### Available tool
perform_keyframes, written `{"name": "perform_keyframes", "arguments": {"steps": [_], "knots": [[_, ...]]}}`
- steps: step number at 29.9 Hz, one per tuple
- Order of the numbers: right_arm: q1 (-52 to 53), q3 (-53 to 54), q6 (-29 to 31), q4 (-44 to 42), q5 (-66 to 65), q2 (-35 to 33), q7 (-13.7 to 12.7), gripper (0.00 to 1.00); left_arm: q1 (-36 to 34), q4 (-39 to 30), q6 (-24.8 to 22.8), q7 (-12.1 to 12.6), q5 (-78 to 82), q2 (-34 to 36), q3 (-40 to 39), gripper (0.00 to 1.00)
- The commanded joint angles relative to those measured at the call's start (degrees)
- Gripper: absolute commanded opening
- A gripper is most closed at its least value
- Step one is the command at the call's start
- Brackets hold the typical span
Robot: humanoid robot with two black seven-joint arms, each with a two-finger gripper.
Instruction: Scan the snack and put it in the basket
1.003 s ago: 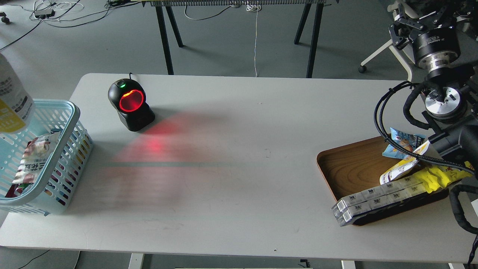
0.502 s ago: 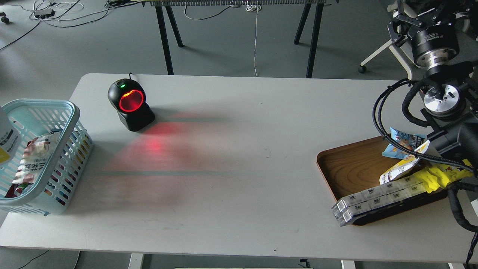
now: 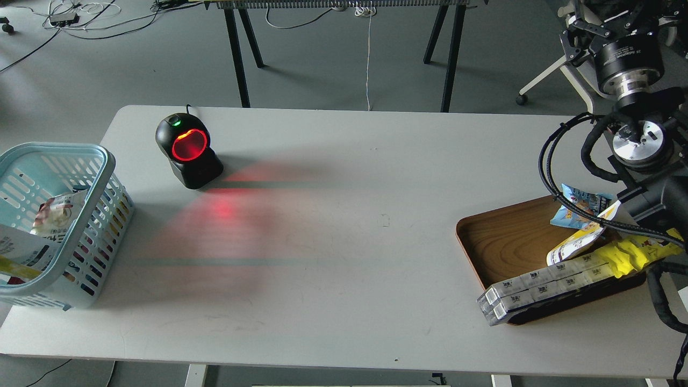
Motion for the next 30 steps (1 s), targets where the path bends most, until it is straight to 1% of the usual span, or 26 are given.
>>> {"name": "perform_keyframes", "arguments": {"steps": [1, 4, 7, 10, 13, 14, 18, 19, 20, 23, 24, 25, 26, 27, 29, 30], "knots": [[1.2, 0.13, 0.15, 0.0, -0.05, -0.1, 0.12, 0.99, -0.17, 3.59, -0.32, 0.0, -15.03, -5.88, -2.97, 0.91], [2.52, 0.31, 0.06, -0.43, -0.05, -0.19, 0.21, 0.99, -0.16, 6.67, -0.93, 0.0, -25.32, -11.33, -5.69, 0.92], [2.7, 0.31, 0.06, -0.35, -0.05, -1.33, 0.21, 0.99, -0.25, 10.18, -3.12, 0.0, -34.81, -17.65, -8.94, 0.92], [2.96, 0.31, -0.02, -0.61, -0.05, -2.74, -0.31, 0.99, -0.25, 13.26, -7.69, 0.0, -43.35, -23.46, -12.72, 0.92], [2.88, -0.21, 0.59, -0.17, -0.05, -3.35, -0.75, 0.99, -0.25, 17.3, -13.4, 0.0, -48.72, -29.17, -15.71, 0.95], [2.62, -0.39, 0.85, 0.09, -0.05, -3.44, -1.1, 0.99, -0.25, 18.79, -14.81, 0.0, -50.13, -31.36, -16.85, 0.95], [2.44, -0.3, 0.85, -0.17, -0.05, -4.06, -4.35, 0.99, -0.25, 27.83, -19.64, 0.0, -56.8, -42.43, -23.26, 0.98], [2.44, -0.22, 0.85, -0.26, -0.05, -4.06, -4.97, 0.99, -0.25, 30.55, -21.14, 0.57, -58.82, -45.07, -24.84, 0.98], [2.35, -0.22, 0.85, -0.35, -0.05, -4.06, -5.41, 0.99, -0.25, 32.67, -22.37, 2.49, -60.76, -47.1, -26.08, 0.98], [2.0, -0.13, 0.77, -0.79, -0.05, -4.06, -5.85, 0.99, -0.25, 39.43, -26.24, 9.52, -66.47, -53.42, -29.94, 0.98], [1.91, -0.04, 0.77, -0.79, -0.05, -4.06, -6.03, 0.99, -0.34, 41.98, -26.6, 11.54, -68.4, -55.62, -31.18, 0.98], [1.82, 0.05, 0.77, -0.79, -0.05, -3.97, -6.38, 0.99, -0.25, 44.18, -26.74, 12.87, -70.16, -57.56, -32.23, 0.98], [1.82, 0.22, 0.77, -0.79, 0.04, -3.62, -6.99, 0.99, -0.25, 46.9, -26.74, 14.01, -72.35, -59.66, -33.46, 0.98], [1.82, 0.4, 0.77, -0.79, 0.21, -3.44, -7.78, 0.99, -0.34, 49.02, -26.74, 14.63, -74.12, -61.51, -34.34, 0.98], [1.82, 1.01, 0.77, -0.87, 0.39, -3.18, -9.27, 0.99, -0.25, 52.8, -26.74, 15.25, -78.16, -64.94, -35.58, 0.99], [1.82, 1.62, 0.85, -0.87, 0.39, -3.09, -9.54, 0.99, -0.25, 54.38, -26.74, 15.25, -80.27, -66.44, -35.76, 0.99]]}}
